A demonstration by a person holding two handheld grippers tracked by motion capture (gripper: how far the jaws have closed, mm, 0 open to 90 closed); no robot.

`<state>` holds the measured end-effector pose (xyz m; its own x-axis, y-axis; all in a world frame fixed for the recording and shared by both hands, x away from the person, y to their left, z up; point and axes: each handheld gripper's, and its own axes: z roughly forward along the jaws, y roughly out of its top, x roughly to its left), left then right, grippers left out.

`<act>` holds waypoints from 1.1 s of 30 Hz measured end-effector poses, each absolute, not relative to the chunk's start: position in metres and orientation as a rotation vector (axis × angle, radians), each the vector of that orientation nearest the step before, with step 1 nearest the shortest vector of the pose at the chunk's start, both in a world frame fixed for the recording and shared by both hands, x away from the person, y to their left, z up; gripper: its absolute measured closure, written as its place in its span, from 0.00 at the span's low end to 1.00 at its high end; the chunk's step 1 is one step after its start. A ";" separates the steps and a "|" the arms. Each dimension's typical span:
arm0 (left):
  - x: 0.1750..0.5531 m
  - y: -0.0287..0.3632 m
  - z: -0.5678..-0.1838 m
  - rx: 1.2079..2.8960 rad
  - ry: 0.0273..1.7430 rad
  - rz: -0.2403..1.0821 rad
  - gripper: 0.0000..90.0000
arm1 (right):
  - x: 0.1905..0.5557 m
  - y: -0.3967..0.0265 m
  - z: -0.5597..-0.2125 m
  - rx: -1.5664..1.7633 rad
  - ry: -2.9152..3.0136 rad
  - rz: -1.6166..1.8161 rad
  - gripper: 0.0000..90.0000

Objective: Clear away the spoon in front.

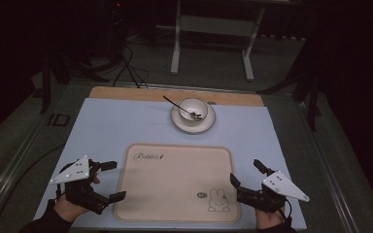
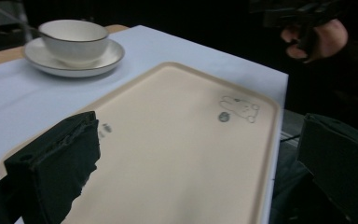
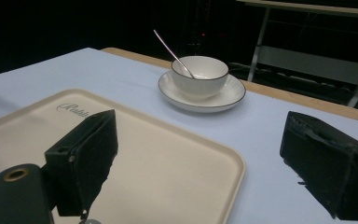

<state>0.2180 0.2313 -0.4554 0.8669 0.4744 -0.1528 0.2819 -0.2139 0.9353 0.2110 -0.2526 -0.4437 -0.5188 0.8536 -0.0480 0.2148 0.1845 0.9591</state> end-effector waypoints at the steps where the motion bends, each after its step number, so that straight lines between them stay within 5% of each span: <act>1: 0.219 0.231 -0.454 1.814 0.567 0.194 0.00 | 0.211 -0.252 -0.444 1.000 1.860 1.356 0.12; 33: 0.283 0.186 -0.385 1.812 0.490 0.226 0.02 | 0.211 -0.249 -0.443 0.976 1.888 1.365 0.12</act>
<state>0.2826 0.1856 -0.3855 0.8929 0.4400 -0.0953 0.2128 -0.2261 0.9506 0.2109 -0.2487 -0.4430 -0.5449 0.8369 -0.0524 0.2126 0.1984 0.9568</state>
